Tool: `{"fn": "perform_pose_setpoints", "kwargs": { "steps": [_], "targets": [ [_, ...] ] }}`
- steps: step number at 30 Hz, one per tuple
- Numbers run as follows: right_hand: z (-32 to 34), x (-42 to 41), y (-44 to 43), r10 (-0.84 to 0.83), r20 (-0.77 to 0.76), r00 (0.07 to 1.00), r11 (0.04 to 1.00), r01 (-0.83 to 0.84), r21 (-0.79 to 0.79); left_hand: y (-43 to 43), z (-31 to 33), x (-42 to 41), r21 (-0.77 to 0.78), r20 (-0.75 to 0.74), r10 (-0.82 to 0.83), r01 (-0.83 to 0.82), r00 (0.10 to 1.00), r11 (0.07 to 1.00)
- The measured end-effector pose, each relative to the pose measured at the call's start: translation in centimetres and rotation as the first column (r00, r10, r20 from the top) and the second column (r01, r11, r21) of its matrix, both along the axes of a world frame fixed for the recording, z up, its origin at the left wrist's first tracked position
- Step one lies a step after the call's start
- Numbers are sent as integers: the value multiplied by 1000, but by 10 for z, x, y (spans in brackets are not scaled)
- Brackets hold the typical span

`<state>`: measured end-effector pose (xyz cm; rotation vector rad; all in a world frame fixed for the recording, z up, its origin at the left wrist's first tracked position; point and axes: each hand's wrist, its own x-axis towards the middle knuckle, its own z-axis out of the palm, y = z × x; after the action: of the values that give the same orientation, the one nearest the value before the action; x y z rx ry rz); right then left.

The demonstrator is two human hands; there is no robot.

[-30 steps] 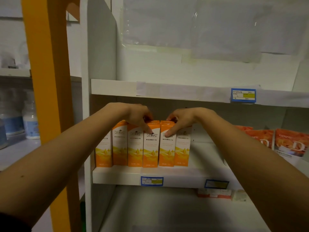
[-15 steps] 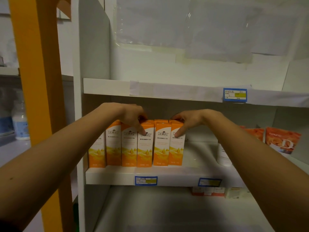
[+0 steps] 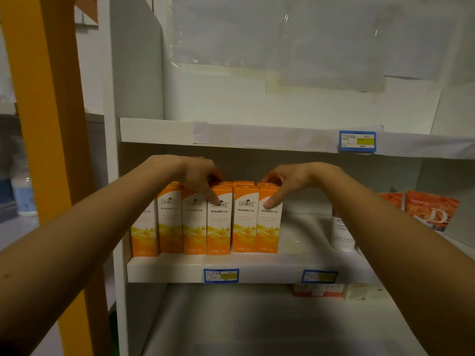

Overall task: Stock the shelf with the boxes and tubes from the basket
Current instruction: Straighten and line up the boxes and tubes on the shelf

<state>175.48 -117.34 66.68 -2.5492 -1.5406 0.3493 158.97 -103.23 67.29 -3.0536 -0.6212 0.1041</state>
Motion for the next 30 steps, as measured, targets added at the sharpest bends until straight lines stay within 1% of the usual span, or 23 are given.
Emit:
{"fn": "perform_pose_setpoints", "kwargs": {
  "steps": [4, 8, 12, 16, 18, 22, 30],
  "targets": [
    [-3, 0, 1, -8, -17, 1000, 1000, 8, 3, 0, 1, 1, -3, -5, 4, -4, 1000, 1000],
    [-8, 3, -2, -8, -37, 999, 999, 10, 42, -3, 2, 4, -6, -8, 13, -13, 1000, 1000],
    [-8, 6, -16, -27, -29, 999, 993, 30, 115, -6, 3, 8, -2, 54, 24, -24, 998, 1000],
    [-1, 13, -43, -60, 44, 997, 977, 50, 206, -15, 3, 17, 44, 200, -46, 38, 979, 998],
    [5, 17, -62, -81, 84, 993, 970, 59, 235, -24, 3, 24, 69, 249, -94, 79, 964, 994],
    [12, 28, -102, -156, 175, 972, 969, 115, 221, -45, 1, 44, 129, 264, -184, 155, 947, 979],
    [8, 53, -165, -324, 212, 922, 930, 269, 251, -97, -8, 96, 226, 265, -348, 293, 899, 929]
  ]
}}
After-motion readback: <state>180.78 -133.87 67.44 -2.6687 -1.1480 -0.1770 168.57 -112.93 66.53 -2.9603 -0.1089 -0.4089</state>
